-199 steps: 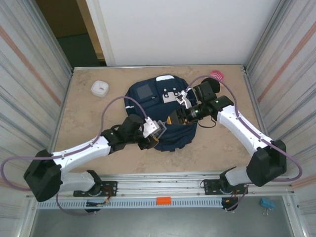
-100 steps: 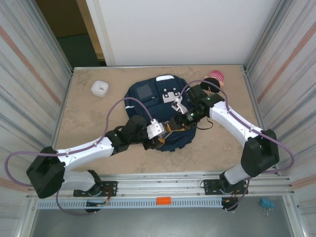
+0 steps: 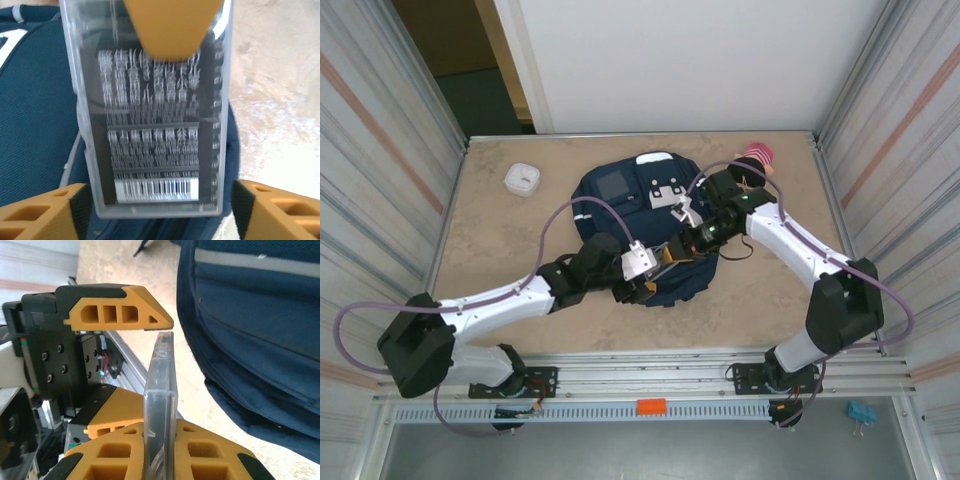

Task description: Pack books, pencil case, and school supplies into a backpack

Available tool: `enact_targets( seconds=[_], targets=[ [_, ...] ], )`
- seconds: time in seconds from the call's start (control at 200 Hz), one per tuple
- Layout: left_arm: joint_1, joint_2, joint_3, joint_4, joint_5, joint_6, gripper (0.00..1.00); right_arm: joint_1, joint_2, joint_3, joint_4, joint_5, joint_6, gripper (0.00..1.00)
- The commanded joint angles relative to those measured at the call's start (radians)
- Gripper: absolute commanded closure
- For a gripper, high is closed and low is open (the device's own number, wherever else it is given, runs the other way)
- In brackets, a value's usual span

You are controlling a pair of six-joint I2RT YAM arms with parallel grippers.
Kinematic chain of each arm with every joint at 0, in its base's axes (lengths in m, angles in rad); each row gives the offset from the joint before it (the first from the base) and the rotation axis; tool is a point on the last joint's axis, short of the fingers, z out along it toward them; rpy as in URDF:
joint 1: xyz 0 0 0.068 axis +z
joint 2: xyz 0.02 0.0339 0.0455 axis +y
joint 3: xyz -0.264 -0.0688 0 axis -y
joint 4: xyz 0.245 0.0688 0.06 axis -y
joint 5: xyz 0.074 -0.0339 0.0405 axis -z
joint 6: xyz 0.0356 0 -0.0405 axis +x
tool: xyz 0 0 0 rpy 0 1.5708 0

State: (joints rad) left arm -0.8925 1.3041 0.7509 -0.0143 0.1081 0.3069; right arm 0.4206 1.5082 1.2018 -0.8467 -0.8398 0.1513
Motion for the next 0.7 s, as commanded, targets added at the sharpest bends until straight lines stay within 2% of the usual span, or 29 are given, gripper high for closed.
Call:
enact_targets(
  seconds=[0.0,0.16,0.306,0.386,0.526,0.591,0.697],
  targets=[
    [0.0,0.063,0.104,-0.091,-0.119,0.047,0.23,-0.119,-0.113,-0.089,0.099,-0.091,0.057,0.99],
    [-0.006,0.212,0.211,-0.14,-0.201,0.1,0.19,-0.366,-0.252,-0.235,0.258,-0.151,0.182,0.99],
    [-0.009,0.319,0.288,-0.111,-0.278,0.128,0.15,-0.534,-0.331,-0.306,0.286,-0.172,0.212,0.99],
    [-0.008,0.372,0.324,-0.102,-0.296,0.152,0.14,-0.572,-0.335,-0.324,0.274,-0.188,0.202,0.99],
    [-0.009,0.447,0.366,-0.08,-0.359,0.154,0.13,-0.577,-0.318,-0.338,0.259,-0.188,0.183,0.99],
    [-0.009,0.458,0.39,-0.086,-0.382,0.13,0.22,-0.578,-0.316,-0.342,0.258,-0.171,0.18,1.0],
    [-0.004,0.437,0.41,-0.102,-0.365,0.067,0.31,-0.579,-0.321,-0.347,0.255,-0.137,0.177,1.0]
  ],
)
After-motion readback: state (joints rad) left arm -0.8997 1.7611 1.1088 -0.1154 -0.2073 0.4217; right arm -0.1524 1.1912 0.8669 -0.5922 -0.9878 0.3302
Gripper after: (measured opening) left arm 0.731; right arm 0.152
